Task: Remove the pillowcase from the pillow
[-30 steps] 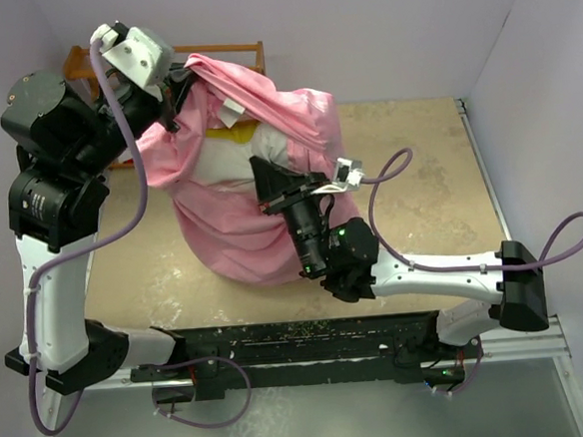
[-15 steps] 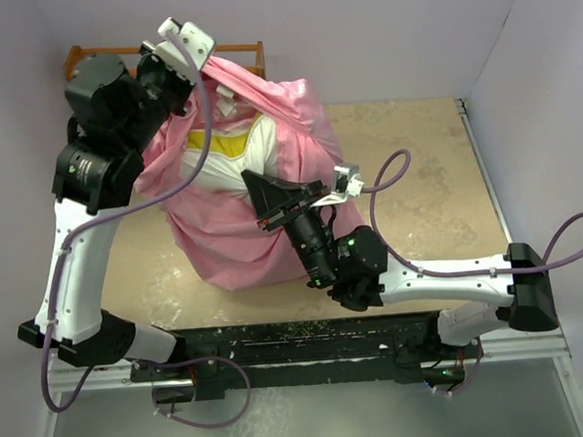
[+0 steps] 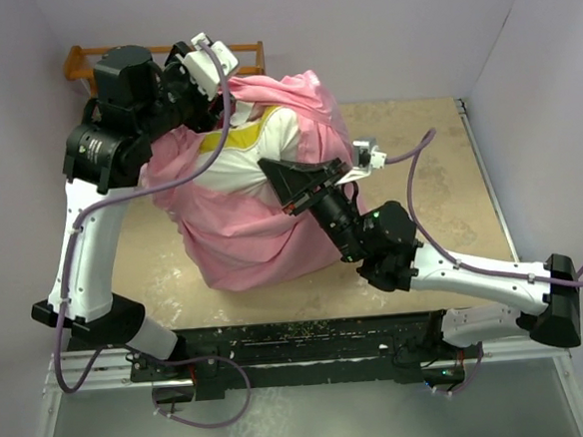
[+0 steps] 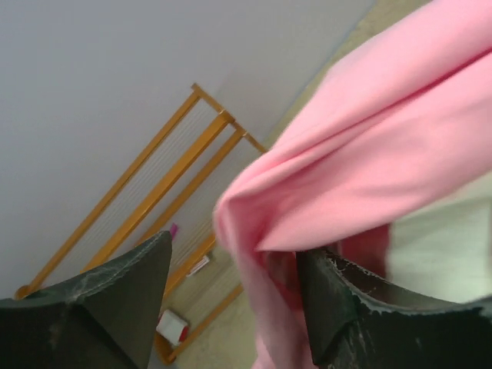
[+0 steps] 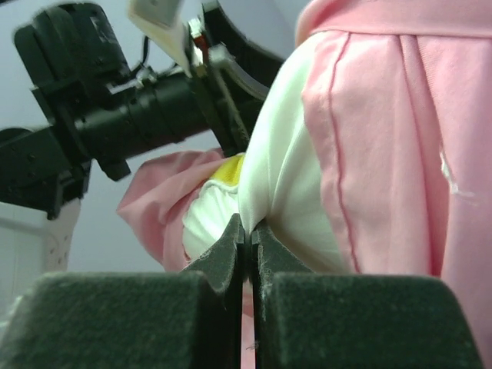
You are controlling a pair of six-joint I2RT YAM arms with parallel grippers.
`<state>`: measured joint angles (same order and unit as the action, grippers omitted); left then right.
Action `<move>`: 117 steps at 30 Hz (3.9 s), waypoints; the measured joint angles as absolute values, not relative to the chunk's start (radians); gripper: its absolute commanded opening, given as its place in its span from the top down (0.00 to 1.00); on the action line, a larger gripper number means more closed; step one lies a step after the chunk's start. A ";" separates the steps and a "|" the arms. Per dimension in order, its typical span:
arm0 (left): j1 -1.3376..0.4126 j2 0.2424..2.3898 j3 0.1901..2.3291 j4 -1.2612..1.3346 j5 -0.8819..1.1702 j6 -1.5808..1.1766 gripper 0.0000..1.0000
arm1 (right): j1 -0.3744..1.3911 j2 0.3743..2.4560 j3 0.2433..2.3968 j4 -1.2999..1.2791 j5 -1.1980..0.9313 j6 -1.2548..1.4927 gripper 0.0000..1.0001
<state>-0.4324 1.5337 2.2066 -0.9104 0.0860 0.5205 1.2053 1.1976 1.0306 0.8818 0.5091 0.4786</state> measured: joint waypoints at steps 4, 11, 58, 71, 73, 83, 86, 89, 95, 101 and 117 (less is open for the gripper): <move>-0.426 1.538 2.310 -0.984 0.241 0.506 0.24 | 1.188 1.250 1.119 0.774 0.404 0.516 1.00; -0.469 1.471 2.370 -0.989 0.315 0.514 0.35 | 1.194 1.438 1.317 0.668 0.223 0.526 1.00; -0.414 1.687 2.321 -1.064 0.303 0.219 0.07 | 1.260 1.047 1.095 0.458 -0.090 0.303 1.00; -0.380 1.651 2.442 -1.048 0.615 0.144 0.01 | 1.109 1.193 1.200 0.515 -0.369 0.448 1.00; -0.379 1.635 2.475 -1.037 0.653 0.137 0.01 | 1.082 1.273 1.266 0.527 -0.443 0.488 1.00; -0.360 1.520 2.445 -0.975 0.709 0.141 0.01 | 1.089 1.509 1.550 0.463 -0.651 0.535 1.00; -0.360 1.514 2.394 -0.955 0.696 0.141 0.05 | 1.117 1.546 1.617 0.383 -0.652 0.506 1.00; -0.361 1.524 2.355 -0.937 0.654 0.132 0.10 | 1.146 1.565 1.660 0.318 -0.635 0.465 1.00; -0.367 1.544 2.253 -0.912 0.463 0.105 0.18 | 1.168 1.523 1.628 0.263 -0.544 0.389 1.00; -0.361 1.571 2.223 -0.925 0.263 0.106 0.07 | 1.159 1.342 1.468 0.261 -0.478 0.352 1.00; -0.308 1.444 2.375 -0.883 0.224 0.283 0.01 | 1.070 1.163 1.349 0.179 0.120 0.267 1.00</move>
<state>-0.3084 1.4445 2.3749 -0.8833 0.2241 0.2832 1.0698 1.1629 1.3491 0.1787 0.1204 0.2668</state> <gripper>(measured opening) 0.990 0.011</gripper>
